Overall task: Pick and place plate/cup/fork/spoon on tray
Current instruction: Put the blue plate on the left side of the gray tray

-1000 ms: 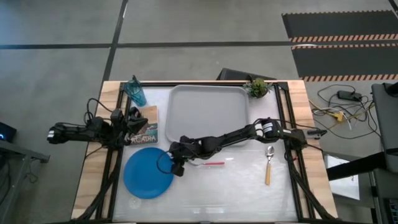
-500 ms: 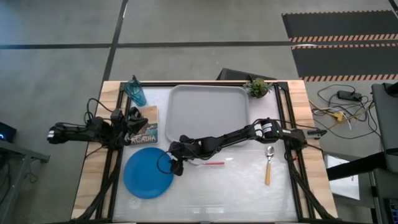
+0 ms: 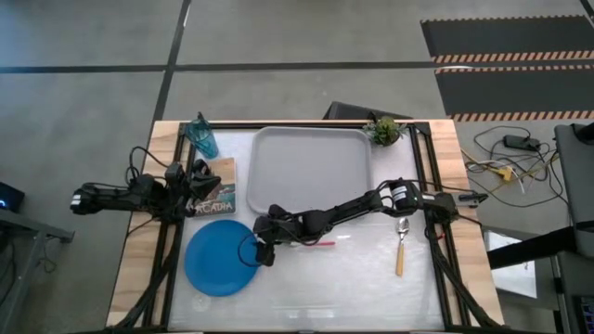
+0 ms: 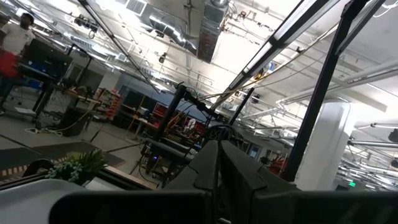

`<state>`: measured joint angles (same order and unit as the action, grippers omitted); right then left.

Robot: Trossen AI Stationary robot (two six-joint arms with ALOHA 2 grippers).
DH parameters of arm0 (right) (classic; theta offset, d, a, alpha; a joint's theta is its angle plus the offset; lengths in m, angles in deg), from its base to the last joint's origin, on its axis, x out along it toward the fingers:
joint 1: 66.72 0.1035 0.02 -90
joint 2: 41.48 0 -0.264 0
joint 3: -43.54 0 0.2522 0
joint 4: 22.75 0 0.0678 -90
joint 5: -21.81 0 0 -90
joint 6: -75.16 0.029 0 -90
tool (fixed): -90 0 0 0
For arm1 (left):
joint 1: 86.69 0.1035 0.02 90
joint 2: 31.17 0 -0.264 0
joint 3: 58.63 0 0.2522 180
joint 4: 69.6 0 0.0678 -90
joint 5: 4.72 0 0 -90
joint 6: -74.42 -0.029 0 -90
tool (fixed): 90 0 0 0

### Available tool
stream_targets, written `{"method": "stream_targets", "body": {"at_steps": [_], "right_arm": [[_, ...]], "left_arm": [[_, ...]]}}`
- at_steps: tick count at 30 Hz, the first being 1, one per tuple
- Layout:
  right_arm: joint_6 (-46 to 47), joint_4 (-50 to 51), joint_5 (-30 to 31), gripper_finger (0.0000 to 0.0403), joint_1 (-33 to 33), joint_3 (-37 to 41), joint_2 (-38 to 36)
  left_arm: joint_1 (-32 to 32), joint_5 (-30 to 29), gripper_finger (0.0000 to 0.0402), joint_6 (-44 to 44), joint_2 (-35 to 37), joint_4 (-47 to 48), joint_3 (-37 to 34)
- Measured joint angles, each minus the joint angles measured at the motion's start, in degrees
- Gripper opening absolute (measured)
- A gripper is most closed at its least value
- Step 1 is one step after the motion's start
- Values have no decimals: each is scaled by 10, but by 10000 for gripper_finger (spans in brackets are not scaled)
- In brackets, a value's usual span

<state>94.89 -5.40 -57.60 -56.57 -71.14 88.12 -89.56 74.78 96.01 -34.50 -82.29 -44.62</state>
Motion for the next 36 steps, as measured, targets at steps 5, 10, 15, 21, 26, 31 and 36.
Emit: {"method": "stream_targets", "body": {"at_steps": [5,10,15,21,26,31,36], "right_arm": [[-2,-30,1,235,0,19,0],[0,-102,8,235,1,57,0],[2,-141,14,235,1,84,0],[1,-166,16,235,4,106,0],[1,-190,-3,235,6,109,9],[24,-228,-34,234,7,89,46],[29,-223,-46,230,7,67,55]], "left_arm": [[0,0,0,0,0,0,0],[0,0,0,0,0,0,0],[0,0,0,0,0,0,0],[0,0,0,0,0,0,0],[0,-3,0,0,0,0,0],[0,-3,0,0,0,0,0],[0,-3,0,0,0,0,0]]}}
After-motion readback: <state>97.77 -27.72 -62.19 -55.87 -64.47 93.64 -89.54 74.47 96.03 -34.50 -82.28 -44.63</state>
